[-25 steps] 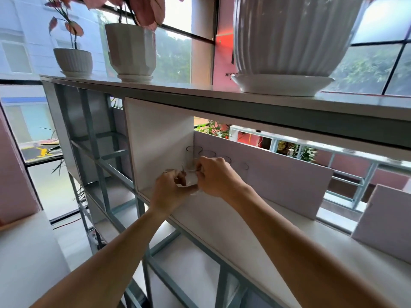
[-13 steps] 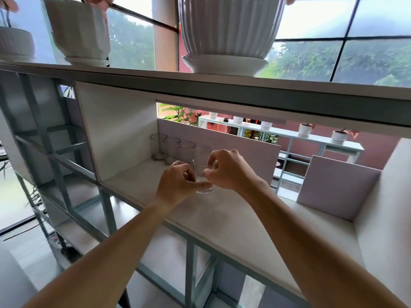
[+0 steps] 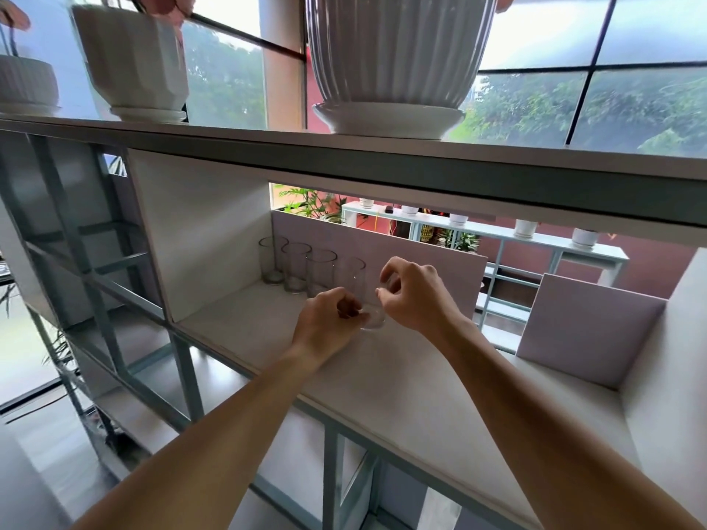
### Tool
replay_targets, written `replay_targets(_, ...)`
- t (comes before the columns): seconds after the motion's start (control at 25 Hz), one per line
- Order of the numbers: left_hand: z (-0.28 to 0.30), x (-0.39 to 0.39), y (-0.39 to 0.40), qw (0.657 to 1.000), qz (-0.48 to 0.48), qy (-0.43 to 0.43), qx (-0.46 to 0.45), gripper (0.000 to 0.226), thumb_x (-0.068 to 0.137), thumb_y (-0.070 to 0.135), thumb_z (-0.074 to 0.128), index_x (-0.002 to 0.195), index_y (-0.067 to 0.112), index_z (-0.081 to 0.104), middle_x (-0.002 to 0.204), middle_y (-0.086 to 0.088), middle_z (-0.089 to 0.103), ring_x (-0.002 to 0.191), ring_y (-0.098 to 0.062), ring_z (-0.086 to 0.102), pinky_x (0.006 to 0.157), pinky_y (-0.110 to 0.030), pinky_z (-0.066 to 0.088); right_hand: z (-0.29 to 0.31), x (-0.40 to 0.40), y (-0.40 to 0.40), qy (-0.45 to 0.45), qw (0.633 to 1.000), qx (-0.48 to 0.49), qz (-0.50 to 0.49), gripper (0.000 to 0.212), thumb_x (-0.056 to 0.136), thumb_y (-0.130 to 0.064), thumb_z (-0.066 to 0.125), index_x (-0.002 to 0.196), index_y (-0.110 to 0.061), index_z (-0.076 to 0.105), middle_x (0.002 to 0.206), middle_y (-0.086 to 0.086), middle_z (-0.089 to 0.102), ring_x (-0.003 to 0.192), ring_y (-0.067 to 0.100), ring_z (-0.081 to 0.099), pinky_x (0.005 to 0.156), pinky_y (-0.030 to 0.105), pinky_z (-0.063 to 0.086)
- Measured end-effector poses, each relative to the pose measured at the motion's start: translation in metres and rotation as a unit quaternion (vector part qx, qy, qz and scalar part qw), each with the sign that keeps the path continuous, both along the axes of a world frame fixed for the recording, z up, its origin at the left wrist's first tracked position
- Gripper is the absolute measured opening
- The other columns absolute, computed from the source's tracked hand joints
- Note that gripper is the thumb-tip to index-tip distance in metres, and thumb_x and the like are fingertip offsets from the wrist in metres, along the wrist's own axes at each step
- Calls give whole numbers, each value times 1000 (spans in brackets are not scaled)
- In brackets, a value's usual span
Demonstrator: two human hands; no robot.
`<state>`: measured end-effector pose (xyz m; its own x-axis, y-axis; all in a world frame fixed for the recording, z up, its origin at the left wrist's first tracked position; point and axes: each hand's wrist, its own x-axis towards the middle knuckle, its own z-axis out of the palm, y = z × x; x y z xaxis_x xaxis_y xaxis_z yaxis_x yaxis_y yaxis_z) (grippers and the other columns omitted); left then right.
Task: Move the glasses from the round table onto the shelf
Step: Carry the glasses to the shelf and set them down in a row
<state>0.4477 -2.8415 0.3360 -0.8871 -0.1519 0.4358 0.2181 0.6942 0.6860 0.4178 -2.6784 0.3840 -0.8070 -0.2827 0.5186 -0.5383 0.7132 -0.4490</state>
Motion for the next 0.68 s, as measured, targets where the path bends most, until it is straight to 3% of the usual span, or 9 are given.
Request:
replay_targets(0.24,-6,-16,2,999,-48,-11,20,22,74,32,78,91,22,68,83,9,72,75,-4,67,70,-27,58,-3,-14,4,6,1000,4,-25,8,80,-19,66,87,-23,64,75,-2,68,71,20,65,63,37,59)
replay_targets(0.4,-6,-22,-8,998,-65,-8,7,26,77,31,77,98,19,69,92,4,72,82,-10,69,73,-27,58,-5,-18,5,-6,1000,2,-23,12,82,-20,67,93,-22,63,79,0,68,73,21,65,63,43,60)
replay_targets(0.48,-3,-25,-26,998,-32,47,-29,26,78,36,72,99,21,70,93,4,70,84,-13,67,72,-26,54,-6,-13,3,28,998,31,-42,24,83,-22,70,105,-22,60,90,4,66,83,25,65,67,43,61)
replay_targets(0.56,2,-33,-54,992,27,105,-57,31,76,38,64,102,22,69,101,1,68,93,-18,64,78,-30,52,-6,-3,-5,72,992,90,-52,42,84,-23,70,123,-21,54,109,11,61,104,29,59,82,43,58)
replay_targets(0.68,8,-51,-95,977,96,94,-168,48,80,50,53,127,38,54,135,-3,55,125,-26,50,103,-44,44,-9,12,-28,85,981,175,-13,66,84,-27,66,144,-27,39,152,15,36,140,34,31,113,49,32)
